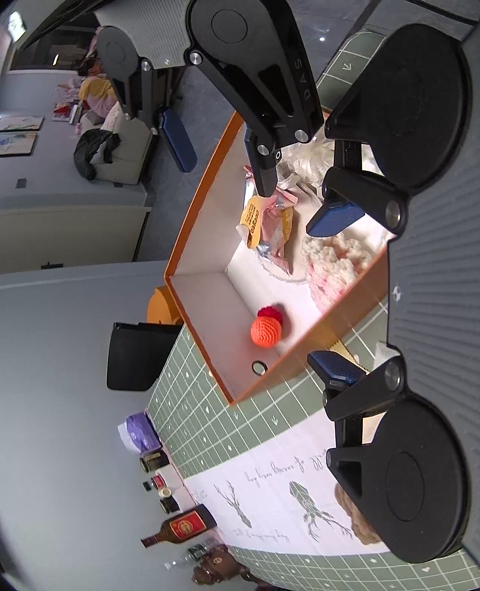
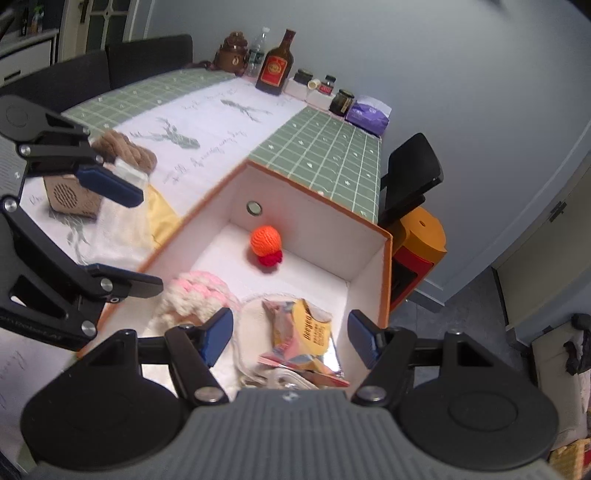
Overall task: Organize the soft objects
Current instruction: 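Withdraw both tools from the box back over the table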
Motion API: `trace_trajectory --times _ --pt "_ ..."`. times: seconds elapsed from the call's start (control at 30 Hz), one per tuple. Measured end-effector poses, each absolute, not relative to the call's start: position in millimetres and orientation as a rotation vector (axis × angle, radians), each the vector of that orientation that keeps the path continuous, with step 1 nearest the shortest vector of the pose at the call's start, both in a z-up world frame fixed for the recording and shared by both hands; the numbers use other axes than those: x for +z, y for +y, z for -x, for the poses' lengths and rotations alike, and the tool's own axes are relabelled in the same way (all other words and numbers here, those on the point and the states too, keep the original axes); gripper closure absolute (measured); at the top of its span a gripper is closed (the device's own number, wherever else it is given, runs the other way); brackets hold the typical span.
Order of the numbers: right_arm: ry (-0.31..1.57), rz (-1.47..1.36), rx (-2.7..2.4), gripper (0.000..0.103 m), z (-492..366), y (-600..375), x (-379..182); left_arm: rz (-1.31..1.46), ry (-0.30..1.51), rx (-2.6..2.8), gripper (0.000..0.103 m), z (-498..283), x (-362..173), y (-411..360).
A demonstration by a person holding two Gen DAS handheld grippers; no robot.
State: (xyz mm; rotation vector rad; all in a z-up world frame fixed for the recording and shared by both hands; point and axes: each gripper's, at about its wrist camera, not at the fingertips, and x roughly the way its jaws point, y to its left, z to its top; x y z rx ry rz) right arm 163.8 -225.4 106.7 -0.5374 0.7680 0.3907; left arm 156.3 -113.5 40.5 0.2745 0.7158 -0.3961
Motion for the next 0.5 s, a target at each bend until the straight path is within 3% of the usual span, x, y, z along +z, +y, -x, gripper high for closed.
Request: trace_trajectory --times 0.5 --pt "0.621 0.341 0.448 0.033 -107 -141 100 -0.142 0.662 -0.158 0.024 -105 45 -15"
